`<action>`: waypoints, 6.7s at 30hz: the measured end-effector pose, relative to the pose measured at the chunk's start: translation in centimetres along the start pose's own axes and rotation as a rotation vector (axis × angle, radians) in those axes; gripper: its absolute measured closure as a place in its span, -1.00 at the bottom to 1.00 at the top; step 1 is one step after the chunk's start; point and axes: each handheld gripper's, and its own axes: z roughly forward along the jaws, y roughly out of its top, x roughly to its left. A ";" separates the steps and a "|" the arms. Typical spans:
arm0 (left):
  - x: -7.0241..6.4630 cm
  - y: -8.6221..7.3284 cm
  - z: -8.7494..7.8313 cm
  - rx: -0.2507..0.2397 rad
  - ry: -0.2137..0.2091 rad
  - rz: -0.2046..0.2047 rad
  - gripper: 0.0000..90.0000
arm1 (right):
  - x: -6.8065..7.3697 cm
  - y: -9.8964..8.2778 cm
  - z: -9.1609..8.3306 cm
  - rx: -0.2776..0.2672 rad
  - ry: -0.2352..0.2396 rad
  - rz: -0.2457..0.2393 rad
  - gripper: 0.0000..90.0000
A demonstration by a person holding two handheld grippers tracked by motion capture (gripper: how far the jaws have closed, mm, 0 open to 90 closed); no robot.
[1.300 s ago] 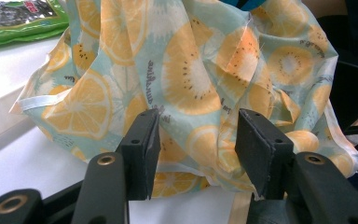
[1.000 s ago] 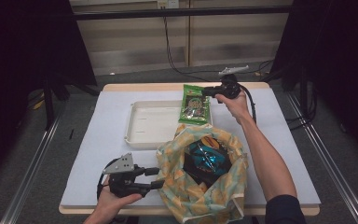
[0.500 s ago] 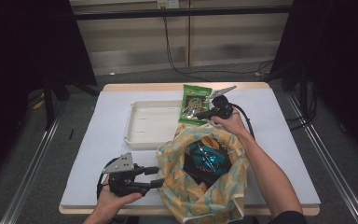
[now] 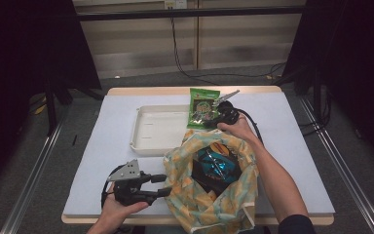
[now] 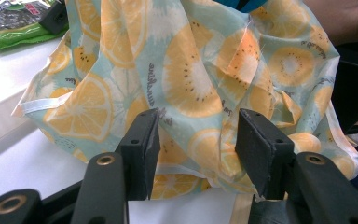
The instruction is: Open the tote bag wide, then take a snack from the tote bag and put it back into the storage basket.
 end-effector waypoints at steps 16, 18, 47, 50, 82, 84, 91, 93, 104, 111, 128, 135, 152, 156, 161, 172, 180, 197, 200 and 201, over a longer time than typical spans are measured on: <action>0.1 0.0 -0.1 -0.002 0.000 -0.002 0.09 | -0.1 1.7 0.6 0.027 -0.015 -0.008 1.00; 0.1 0.0 -0.1 -0.003 0.001 -0.002 0.09 | 0.0 1.9 0.6 0.029 0.000 -0.014 1.00; 0.1 0.0 -0.2 -0.005 0.005 -0.007 0.09 | -0.8 4.5 2.2 0.051 -0.132 0.071 1.00; 0.2 0.0 -0.2 0.000 0.006 -0.003 0.09 | -0.9 5.0 2.7 0.033 -0.143 0.079 1.00; -0.1 0.0 -0.4 -0.007 0.005 0.000 0.09 | -0.4 4.8 -0.1 -0.091 -0.133 0.100 0.98; 0.0 0.0 -0.4 -0.010 0.009 0.000 0.10 | 0.4 4.8 -1.3 -0.129 -0.111 0.083 0.93; 0.1 0.0 -0.8 -0.023 0.011 -0.006 0.12 | 3.2 3.3 -4.8 -0.216 -0.080 0.029 0.76; 0.0 0.1 -0.8 -0.030 0.010 -0.004 0.12 | 3.6 3.1 -5.3 -0.220 -0.089 0.016 0.73; -0.7 0.9 -0.3 -0.036 0.001 0.017 0.21 | 7.0 0.1 -11.3 -0.315 -0.118 -0.003 0.35; -1.2 1.4 0.1 -0.037 -0.005 0.029 0.20 | 8.5 -1.8 -14.1 -0.349 -0.134 -0.005 0.26; -2.2 2.4 0.1 -0.070 -0.031 0.054 0.33 | 15.3 -4.5 -20.8 -0.445 -0.073 -0.071 0.35; -3.9 4.3 1.1 -0.090 -0.077 0.092 0.34 | 17.6 -5.9 -21.2 -0.437 -0.011 -0.096 0.51; -5.7 8.6 6.0 -0.111 -0.136 0.159 0.25 | 18.5 -7.4 -19.5 -0.359 0.020 -0.122 0.62; -5.8 9.8 6.8 -0.121 -0.126 0.164 0.14 | 17.9 -7.7 -19.0 -0.349 0.015 -0.105 0.62; -6.0 10.0 8.0 -0.140 -0.128 0.183 -0.01 | 17.7 -7.7 -18.8 -0.345 0.019 -0.104 0.62; -5.4 8.6 9.1 -0.096 -0.019 0.220 -0.35 | 17.4 -7.9 -18.8 -0.347 0.012 -0.097 0.61; -5.4 7.6 10.1 -0.057 0.023 0.262 -0.55 | 17.1 -7.9 -18.3 -0.333 0.009 -0.096 0.61; -4.1 7.5 9.8 -0.059 0.062 0.216 0.71 | 17.1 -7.9 -17.8 -0.315 0.003 -0.104 0.60; -3.7 7.5 9.6 -0.059 0.050 0.194 0.91 | 17.0 -7.9 -17.7 -0.313 0.004 -0.105 0.59; -3.6 7.6 9.5 -0.062 0.038 0.186 0.94 | 17.0 -7.9 -17.7 -0.315 0.001 -0.103 0.57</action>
